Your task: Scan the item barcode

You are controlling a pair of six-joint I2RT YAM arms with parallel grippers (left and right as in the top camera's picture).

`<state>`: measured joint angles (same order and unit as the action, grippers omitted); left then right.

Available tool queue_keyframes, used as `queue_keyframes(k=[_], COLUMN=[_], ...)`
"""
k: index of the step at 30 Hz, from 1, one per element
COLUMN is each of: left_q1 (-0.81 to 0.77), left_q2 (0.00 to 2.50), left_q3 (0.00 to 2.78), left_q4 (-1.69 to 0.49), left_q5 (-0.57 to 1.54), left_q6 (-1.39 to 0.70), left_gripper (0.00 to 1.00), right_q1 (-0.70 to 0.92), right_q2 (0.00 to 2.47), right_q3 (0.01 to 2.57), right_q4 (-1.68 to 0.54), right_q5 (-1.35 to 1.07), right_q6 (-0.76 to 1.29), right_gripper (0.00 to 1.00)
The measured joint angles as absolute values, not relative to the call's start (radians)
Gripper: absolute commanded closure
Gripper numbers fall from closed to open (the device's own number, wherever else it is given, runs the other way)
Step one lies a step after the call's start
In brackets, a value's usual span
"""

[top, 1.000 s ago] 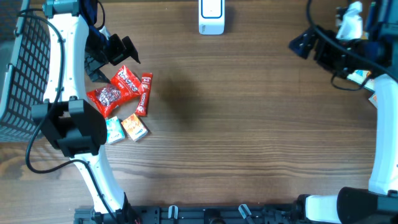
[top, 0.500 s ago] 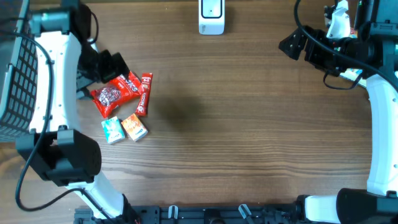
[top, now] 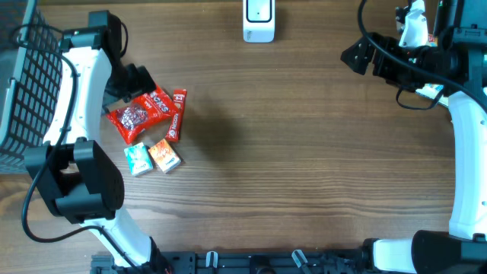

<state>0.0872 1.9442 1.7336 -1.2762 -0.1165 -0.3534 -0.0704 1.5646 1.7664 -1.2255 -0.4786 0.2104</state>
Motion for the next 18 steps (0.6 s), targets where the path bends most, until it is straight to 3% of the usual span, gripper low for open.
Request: queue_keyframes(k=[4,10,12,14,18], left_q1=[0.087,0.087,0.087,0.087,0.087], left_q2=[1.947,1.967,1.977,1.98,1.98], left_q3=[1.734,1.733,1.733,1.731,1.693], left_q4=[-1.203,-1.289,-1.317,-1.325,-1.288], left_q5=[-0.143,-0.153,-0.153,-0.154,-0.16], left_q6=[-0.269,-0.06,0.023,0.107,0.19], left_gripper=[0.0,0.18,0.14,0.0,0.0], right_q1=[-0.07,-0.07,-0.07,-0.07,-0.07], right_q2=[1.564,1.565,1.564,1.564,1.564], right_q3=[1.766,1.766,1.766,1.766,1.766], right_q4=[-1.225,-1.218,-1.212,-1.2,-1.195], right_q5=[-0.479,-0.479,-0.479,-0.479,-0.479], right_q6=[0.194,0.164,0.157,0.154,0.152], right_gripper=[0.0,0.0,0.0,0.0,0.0])
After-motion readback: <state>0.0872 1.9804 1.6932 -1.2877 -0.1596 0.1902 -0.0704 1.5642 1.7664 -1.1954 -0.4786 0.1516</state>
